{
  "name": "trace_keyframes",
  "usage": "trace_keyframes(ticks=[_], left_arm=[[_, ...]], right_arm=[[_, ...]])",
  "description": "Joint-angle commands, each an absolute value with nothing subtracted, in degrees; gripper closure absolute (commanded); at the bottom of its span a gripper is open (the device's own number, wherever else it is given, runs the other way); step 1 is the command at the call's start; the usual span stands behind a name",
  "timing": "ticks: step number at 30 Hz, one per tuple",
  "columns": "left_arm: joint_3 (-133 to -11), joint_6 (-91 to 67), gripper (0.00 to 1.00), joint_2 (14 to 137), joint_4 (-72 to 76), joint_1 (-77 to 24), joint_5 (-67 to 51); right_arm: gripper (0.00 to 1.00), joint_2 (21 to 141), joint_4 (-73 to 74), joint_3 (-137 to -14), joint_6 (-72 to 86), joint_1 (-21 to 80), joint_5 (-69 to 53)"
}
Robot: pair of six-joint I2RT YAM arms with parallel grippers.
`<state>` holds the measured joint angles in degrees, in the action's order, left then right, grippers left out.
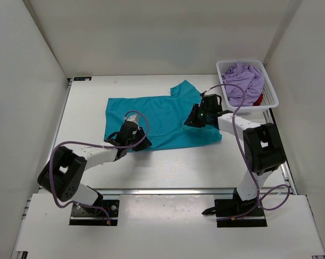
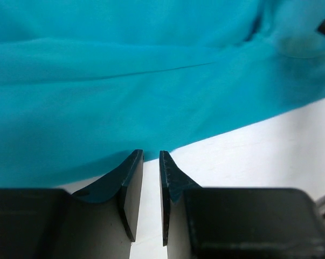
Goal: Fold and stack the t-shirts
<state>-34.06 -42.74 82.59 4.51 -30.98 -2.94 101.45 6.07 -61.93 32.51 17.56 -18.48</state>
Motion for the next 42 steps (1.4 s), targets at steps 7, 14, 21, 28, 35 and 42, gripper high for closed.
trace_keyframes(ticks=[7, 14, 21, 28, 35, 42], left_arm=[[-40.17, -40.96, 0.71, 88.15, 3.86, -29.64, -3.51], [-27.89, -41.84, 0.71, 84.2, 6.32, -19.97, -7.11], [-23.12, -40.86, 0.72, 80.16, 2.47, -20.47, -6.6], [-13.03, -43.4, 0.72, 69.03, -4.13, -25.93, -5.62], [-23.88, -39.65, 0.7, 60.63, -12.73, -27.16, -0.1], [-42.44, -36.12, 0.65, 73.97, -8.97, -13.82, -1.23]], right_arm=[[1.0, 95.54, 8.17, -54.32, 29.62, 19.95, -10.56], [1.0, 94.75, 10.81, -49.06, 27.95, 19.34, -5.1], [1.0, 87.99, 11.16, -38.68, 28.3, 21.53, -3.78], [1.0, 79.64, 14.94, -29.81, 31.37, 26.89, -3.51], [0.91, 76.82, 19.41, -39.18, 31.2, 27.33, -5.37], [0.75, 84.28, 16.98, -57.38, 26.81, 23.91, -7.37]])
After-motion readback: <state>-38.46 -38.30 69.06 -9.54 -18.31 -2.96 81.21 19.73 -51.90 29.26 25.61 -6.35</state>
